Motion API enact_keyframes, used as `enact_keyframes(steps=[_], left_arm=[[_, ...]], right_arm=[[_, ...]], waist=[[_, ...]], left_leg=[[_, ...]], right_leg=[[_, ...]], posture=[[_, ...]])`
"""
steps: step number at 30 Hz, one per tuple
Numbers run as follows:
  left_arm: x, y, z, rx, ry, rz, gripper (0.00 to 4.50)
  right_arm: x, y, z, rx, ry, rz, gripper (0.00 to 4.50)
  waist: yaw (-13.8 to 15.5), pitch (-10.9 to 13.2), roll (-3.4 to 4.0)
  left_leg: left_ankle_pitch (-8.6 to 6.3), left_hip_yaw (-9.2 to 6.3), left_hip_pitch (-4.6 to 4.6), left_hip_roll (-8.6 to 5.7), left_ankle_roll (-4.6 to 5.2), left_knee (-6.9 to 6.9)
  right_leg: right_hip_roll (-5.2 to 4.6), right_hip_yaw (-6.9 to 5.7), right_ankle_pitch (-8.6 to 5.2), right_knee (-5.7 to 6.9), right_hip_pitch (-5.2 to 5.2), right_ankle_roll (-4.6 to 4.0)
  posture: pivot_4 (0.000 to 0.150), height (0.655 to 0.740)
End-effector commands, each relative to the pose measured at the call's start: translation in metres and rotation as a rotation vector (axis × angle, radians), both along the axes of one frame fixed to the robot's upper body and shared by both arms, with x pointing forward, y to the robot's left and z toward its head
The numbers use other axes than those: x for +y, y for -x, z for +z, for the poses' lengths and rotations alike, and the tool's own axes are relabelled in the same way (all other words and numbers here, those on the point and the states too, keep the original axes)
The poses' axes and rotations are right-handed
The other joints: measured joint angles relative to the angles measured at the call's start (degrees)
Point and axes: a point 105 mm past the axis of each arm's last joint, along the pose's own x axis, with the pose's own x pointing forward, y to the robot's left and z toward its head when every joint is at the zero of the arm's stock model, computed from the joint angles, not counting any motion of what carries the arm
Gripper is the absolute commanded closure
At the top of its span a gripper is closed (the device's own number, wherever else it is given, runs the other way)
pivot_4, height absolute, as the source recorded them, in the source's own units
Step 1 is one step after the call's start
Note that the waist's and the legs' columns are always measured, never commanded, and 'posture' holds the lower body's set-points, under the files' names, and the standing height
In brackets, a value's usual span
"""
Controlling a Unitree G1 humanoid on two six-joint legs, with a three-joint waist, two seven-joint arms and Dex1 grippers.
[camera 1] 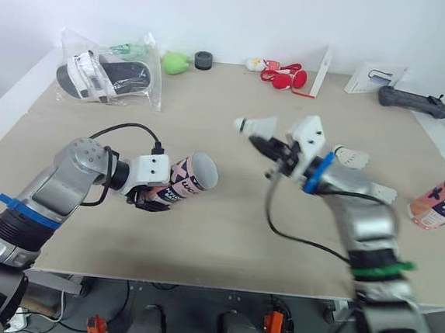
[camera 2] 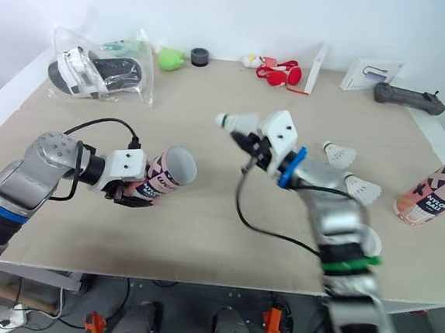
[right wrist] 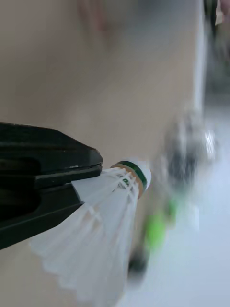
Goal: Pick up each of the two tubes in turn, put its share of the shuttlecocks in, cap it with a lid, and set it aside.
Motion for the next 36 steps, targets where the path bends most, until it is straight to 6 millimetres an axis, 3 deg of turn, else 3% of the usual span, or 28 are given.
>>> enact_keyframes(steps=[1,6,10,15,16,20,23,24,28,33,36], left_arm=[[-0.001,0.000,-0.004,0.009,-0.002,0.000,1.43],[-0.001,0.000,-0.005,0.011,0.003,0.003,1.43],[-0.002,-0.001,-0.005,0.010,0.006,0.003,1.43],[-0.002,0.000,-0.005,0.008,0.010,0.004,1.43],[-0.002,0.000,-0.005,0.009,0.011,0.003,1.43],[-0.004,0.001,-0.006,0.012,0.013,0.001,1.43],[-0.004,0.000,-0.007,0.013,0.013,-0.001,1.43],[-0.004,0.000,-0.007,0.013,0.013,-0.002,1.43],[-0.005,0.000,-0.007,0.014,0.016,-0.004,1.43],[-0.007,0.001,-0.009,0.022,0.019,-0.010,1.43],[-0.008,0.001,-0.010,0.024,0.020,-0.010,1.43]], right_arm=[[0.017,0.039,0.008,0.034,0.096,0.183,4.49],[0.037,0.046,0.008,0.013,0.163,0.233,4.49],[0.047,0.041,-0.003,-0.023,0.238,0.226,4.49],[0.056,0.042,0.000,-0.044,0.211,0.250,4.49],[0.057,0.043,0.002,-0.040,0.201,0.255,3.81],[0.053,0.045,0.009,-0.023,0.148,0.238,2.05],[0.044,0.046,0.015,0.002,0.088,0.199,0.45],[0.039,0.045,0.017,0.013,0.059,0.170,0.15],[-0.002,0.024,0.026,0.028,-0.067,-0.099,0.15],[-0.079,-0.024,-0.007,0.082,-0.156,-0.630,0.15],[-0.123,-0.040,-0.028,0.100,-0.223,-0.924,0.15]], waist=[[0.0,0.0,0.02],[-0.1,0.0,0.01],[0.0,0.0,0.00],[0.0,0.0,0.00],[0.0,0.0,0.00],[0.0,0.0,0.00],[0.0,0.0,0.00],[0.1,0.0,0.00],[0.5,0.0,-0.02],[0.5,0.0,-0.06],[0.5,0.0,-0.06]], left_leg=[[0.00,0.00,0.07,0.04,0.00,0.00],[0.09,0.00,0.21,0.06,0.11,0.08],[0.10,0.01,0.18,0.06,0.11,0.17],[0.09,-0.01,0.13,0.05,0.11,0.14],[0.09,-0.02,0.13,0.05,0.11,0.13],[0.09,-0.07,0.12,0.05,0.11,0.15],[0.09,-0.10,0.12,0.05,0.11,0.16],[0.09,-0.10,0.12,0.05,0.11,0.16],[0.09,-0.13,0.11,0.05,0.11,0.16],[0.09,-0.11,0.12,0.04,0.11,0.16],[0.10,-0.12,0.12,0.03,0.11,0.16]], right_leg=[[0.04,-0.01,-0.11,0.01,0.03,0.16],[0.10,0.01,-0.13,0.43,-0.03,0.05],[0.09,0.01,-0.15,0.53,-0.06,0.06],[0.09,-0.02,-0.23,0.54,-0.09,0.05],[0.09,-0.04,-0.24,0.54,-0.09,0.04],[0.09,-0.08,-0.24,0.58,-0.08,0.03],[0.09,-0.11,-0.24,0.60,-0.07,0.02],[0.09,-0.11,-0.24,0.60,-0.07,0.02],[0.08,-0.14,-0.26,0.60,-0.07,0.00],[0.08,-0.14,-0.25,0.60,-0.07,-0.01],[0.08,-0.13,-0.24,0.62,-0.07,0.00]], posture=[[0.150,0.7400],[0.150,0.7400],[0.150,0.7400],[0.150,0.7400],[0.150,0.7400],[0.150,0.7400],[0.150,0.7400],[0.150,0.7400],[0.150,0.7400],[0.150,0.7400],[0.150,0.7400]])
